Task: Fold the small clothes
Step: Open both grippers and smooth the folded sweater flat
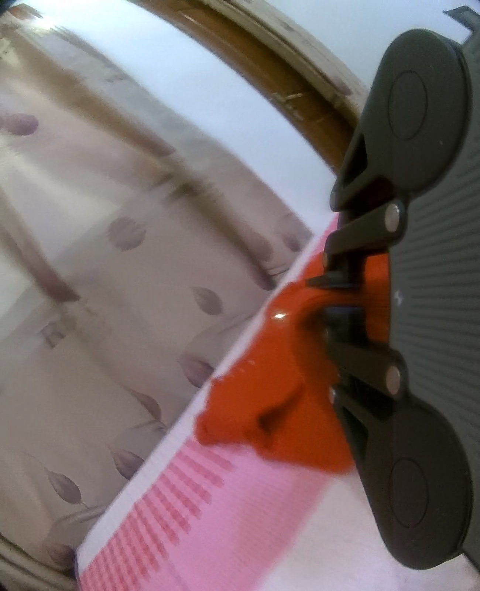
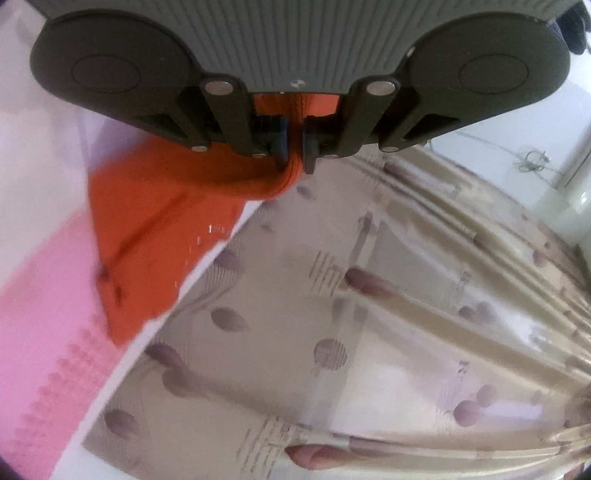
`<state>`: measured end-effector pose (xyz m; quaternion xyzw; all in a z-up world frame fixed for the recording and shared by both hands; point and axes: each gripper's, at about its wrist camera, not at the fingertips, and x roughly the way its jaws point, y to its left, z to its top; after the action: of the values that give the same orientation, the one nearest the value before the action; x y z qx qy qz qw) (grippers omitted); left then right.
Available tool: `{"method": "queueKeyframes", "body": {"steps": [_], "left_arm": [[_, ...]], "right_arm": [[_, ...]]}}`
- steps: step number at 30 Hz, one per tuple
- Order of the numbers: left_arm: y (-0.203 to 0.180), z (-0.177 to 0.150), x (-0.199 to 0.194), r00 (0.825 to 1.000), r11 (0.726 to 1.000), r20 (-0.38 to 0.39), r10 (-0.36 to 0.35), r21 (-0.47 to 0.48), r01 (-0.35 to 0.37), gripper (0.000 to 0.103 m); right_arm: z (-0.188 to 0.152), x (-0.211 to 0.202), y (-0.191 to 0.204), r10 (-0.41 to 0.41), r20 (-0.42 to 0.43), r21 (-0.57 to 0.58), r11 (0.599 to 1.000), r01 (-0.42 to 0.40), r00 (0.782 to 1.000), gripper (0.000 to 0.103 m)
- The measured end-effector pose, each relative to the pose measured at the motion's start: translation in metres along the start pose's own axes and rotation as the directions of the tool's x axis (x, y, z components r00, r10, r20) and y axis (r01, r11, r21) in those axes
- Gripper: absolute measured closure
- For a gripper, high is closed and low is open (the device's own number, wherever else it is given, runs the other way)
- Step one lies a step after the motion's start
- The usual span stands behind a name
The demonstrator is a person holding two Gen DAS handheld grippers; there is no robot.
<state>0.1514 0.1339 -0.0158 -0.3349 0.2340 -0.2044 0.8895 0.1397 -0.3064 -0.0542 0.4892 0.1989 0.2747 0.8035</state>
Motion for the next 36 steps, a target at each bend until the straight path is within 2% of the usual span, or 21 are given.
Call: {"method": "queueKeyframes", "body": {"steps": [4, 11, 18, 22, 23, 24, 25, 26, 27, 29, 30, 31, 33, 36], "left_arm": [[0.001, 0.031, 0.049, 0.999, 1.0, 0.021, 0.029, -0.008, -0.028, 0.095], [0.025, 0.058, 0.133, 0.995, 0.995, 0.012, 0.095, -0.013, -0.095, 0.095], [0.054, 0.063, 0.182, 0.986, 0.985, -0.012, 0.167, -0.051, -0.168, 0.093], [0.062, 0.067, 0.193, 0.982, 0.98, 0.005, 0.191, -0.049, -0.19, 0.089], [0.064, 0.068, 0.196, 0.98, 0.979, -0.003, 0.197, -0.06, -0.197, 0.084], [0.067, 0.07, 0.199, 0.979, 0.976, -0.014, 0.205, -0.077, -0.205, 0.07], [0.068, 0.072, 0.2, 0.975, 0.971, -0.01, 0.221, -0.089, -0.221, 0.06], [0.068, 0.074, 0.197, 0.968, 0.965, 0.029, 0.249, -0.095, -0.245, 0.035], [0.068, 0.076, 0.192, 0.957, 0.958, 0.086, 0.276, -0.105, -0.267, 0.017], [0.067, 0.08, 0.176, 0.921, 0.947, 0.227, 0.316, -0.137, -0.291, 0.01], [0.066, 0.084, 0.172, 0.911, 0.944, 0.248, 0.328, -0.133, -0.303, 0.008], [0.065, 0.088, 0.17, 0.91, 0.94, 0.239, 0.339, -0.117, -0.32, 0.008], [0.065, 0.092, 0.166, 0.921, 0.943, 0.202, 0.334, -0.071, -0.326, 0.008], [0.06, 0.086, 0.16, 0.939, 0.942, 0.118, 0.324, 0.054, -0.331, 0.008]], "right_arm": [[0.043, 0.041, -0.02, -0.05, 0.011, -0.004, 0.999, 0.05, 0.999, 0.09], [0.084, 0.103, -0.07, -0.146, 0.013, 0.031, 0.989, 0.145, 0.989, 0.09], [0.094, 0.141, -0.114, -0.213, 0.0, 0.071, 0.974, 0.213, 0.977, 0.088], [0.099, 0.147, -0.126, -0.242, 0.042, 0.091, 0.967, 0.238, 0.969, 0.085], [0.102, 0.148, -0.128, -0.244, 0.06, 0.096, 0.967, 0.238, 0.968, 0.075], [0.104, 0.148, -0.131, -0.237, 0.077, 0.11, 0.967, 0.228, 0.968, 0.065], [0.106, 0.146, -0.134, -0.213, 0.098, 0.129, 0.971, 0.2, 0.972, 0.041], [0.108, 0.143, -0.134, -0.196, 0.12, 0.13, 0.975, 0.18, 0.973, 0.028], [0.109, 0.138, -0.131, -0.192, 0.153, 0.11, 0.978, 0.177, 0.969, 0.029], [0.109, 0.127, -0.123, -0.167, 0.203, 0.066, 0.985, 0.157, 0.965, 0.03], [0.107, 0.121, -0.119, -0.147, 0.207, 0.05, 0.989, 0.14, 0.967, 0.03], [0.104, 0.117, -0.115, -0.126, 0.195, 0.035, 0.992, 0.121, 0.973, 0.03], [0.092, 0.111, -0.104, -0.089, 0.144, -0.033, 0.995, 0.095, 0.986, 0.028], [0.066, 0.118, -0.076, -0.126, -0.01, -0.258, 0.959, 0.119, 0.992, 0.027]]}}
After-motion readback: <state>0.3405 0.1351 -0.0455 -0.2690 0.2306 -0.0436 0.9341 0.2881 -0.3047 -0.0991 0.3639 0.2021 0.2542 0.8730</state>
